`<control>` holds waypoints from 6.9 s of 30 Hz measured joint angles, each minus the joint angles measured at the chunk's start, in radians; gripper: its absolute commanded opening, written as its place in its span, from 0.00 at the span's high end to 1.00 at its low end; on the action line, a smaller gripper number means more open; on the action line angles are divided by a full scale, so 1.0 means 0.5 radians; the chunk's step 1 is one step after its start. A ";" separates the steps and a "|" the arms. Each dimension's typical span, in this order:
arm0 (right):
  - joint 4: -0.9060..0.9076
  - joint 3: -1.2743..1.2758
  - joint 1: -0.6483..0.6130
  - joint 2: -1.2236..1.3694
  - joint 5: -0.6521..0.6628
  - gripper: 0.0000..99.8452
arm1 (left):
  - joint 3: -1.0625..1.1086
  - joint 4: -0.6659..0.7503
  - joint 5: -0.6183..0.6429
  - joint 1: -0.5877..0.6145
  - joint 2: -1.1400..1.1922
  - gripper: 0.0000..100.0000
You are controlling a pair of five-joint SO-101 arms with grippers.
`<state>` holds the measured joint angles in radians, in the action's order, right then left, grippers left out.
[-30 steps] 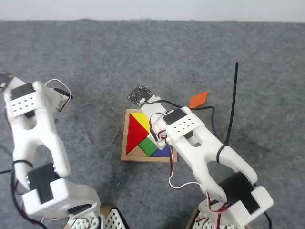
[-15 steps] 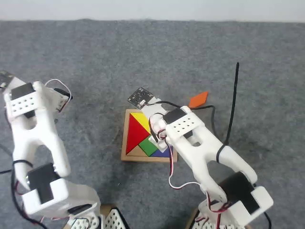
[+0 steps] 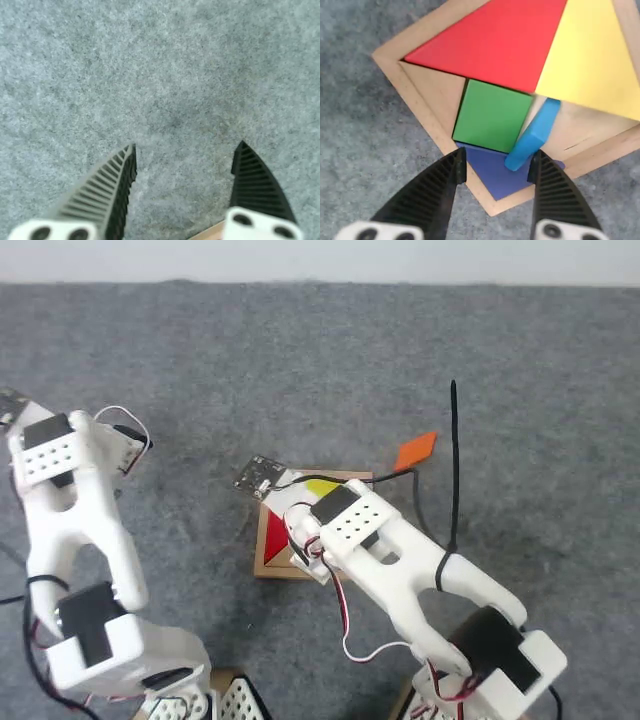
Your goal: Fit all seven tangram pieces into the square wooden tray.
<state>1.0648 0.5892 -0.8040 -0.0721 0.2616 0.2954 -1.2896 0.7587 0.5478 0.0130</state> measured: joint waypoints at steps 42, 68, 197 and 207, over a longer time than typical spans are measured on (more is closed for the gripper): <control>-0.150 0.153 0.273 -0.516 0.025 0.97 | 0.000 0.000 0.000 0.003 0.000 0.71; -0.313 0.221 0.132 -0.153 0.025 0.85 | 0.006 0.000 0.000 0.003 0.000 0.71; 1.221 -3.139 1.243 2.185 -1.814 0.92 | 0.043 0.000 -0.092 0.000 0.000 0.71; 1.375 -3.357 1.243 2.262 -1.185 0.97 | 0.043 0.000 -0.092 0.000 0.000 0.71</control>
<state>1.7522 -1.0894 -0.1826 1.0587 -0.3307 0.3168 -1.2896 0.7127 0.5478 0.0130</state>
